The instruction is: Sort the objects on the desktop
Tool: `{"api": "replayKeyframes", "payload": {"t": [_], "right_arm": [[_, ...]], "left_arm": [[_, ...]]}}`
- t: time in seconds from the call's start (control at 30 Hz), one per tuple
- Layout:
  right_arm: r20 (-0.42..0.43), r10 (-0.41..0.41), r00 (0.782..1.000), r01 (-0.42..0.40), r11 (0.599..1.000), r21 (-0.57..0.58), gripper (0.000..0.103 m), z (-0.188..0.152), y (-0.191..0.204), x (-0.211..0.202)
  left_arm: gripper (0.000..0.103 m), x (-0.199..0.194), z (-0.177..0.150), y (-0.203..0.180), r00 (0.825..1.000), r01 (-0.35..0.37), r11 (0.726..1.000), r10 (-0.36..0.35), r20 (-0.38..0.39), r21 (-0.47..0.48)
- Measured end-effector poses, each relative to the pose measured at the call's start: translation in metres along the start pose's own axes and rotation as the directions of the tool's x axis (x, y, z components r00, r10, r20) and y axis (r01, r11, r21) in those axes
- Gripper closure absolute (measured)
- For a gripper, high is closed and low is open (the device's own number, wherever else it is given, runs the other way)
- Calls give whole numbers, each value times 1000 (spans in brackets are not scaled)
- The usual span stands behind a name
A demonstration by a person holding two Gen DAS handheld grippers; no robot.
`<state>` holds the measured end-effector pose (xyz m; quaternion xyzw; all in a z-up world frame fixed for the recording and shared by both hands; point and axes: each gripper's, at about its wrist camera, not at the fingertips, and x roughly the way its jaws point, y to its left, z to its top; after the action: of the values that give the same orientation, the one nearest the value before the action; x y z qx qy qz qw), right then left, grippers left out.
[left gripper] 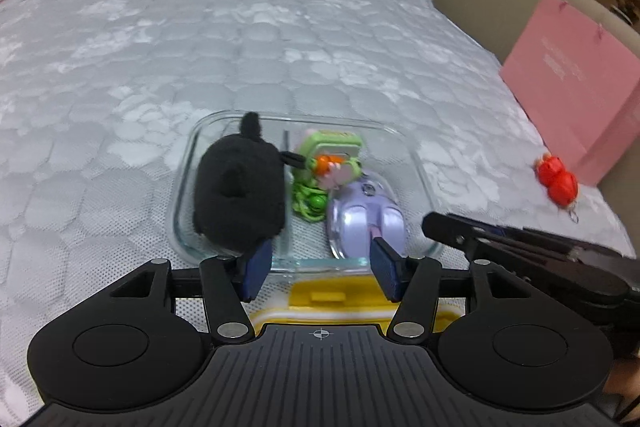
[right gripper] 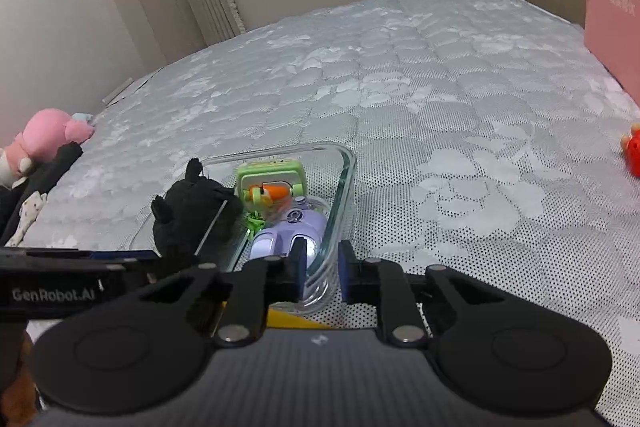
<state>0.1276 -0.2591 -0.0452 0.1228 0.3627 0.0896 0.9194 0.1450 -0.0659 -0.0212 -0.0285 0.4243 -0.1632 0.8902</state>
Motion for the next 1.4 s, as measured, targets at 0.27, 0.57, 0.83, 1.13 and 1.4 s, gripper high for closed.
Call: {"api": "replayKeyframes", "payload": {"t": [0.27, 0.57, 0.83, 1.13, 1.4], "right_arm": [[8, 0, 1000, 0, 1000, 19, 103, 6, -7, -4], [-24, -33, 999, 35, 998, 59, 92, -5, -27, -22], [-56, -29, 998, 38, 987, 157, 59, -39, -55, -53], [-71, -12, 997, 28, 973, 230, 40, -64, -69, -80], [-86, 15, 996, 10, 961, 277, 40, -79, -78, -82]], "left_arm": [[45, -16, -1, -23, 998, -10, 998, 6, 56, 69], [35, -17, -3, -15, 997, -49, 997, 47, 56, 51], [12, -27, -12, -10, 995, -83, 995, 79, 68, 58], [6, -44, -27, -18, 992, -113, 983, 104, 70, 141], [4, -55, -59, -25, 982, -190, 936, 179, 64, 295]]}}
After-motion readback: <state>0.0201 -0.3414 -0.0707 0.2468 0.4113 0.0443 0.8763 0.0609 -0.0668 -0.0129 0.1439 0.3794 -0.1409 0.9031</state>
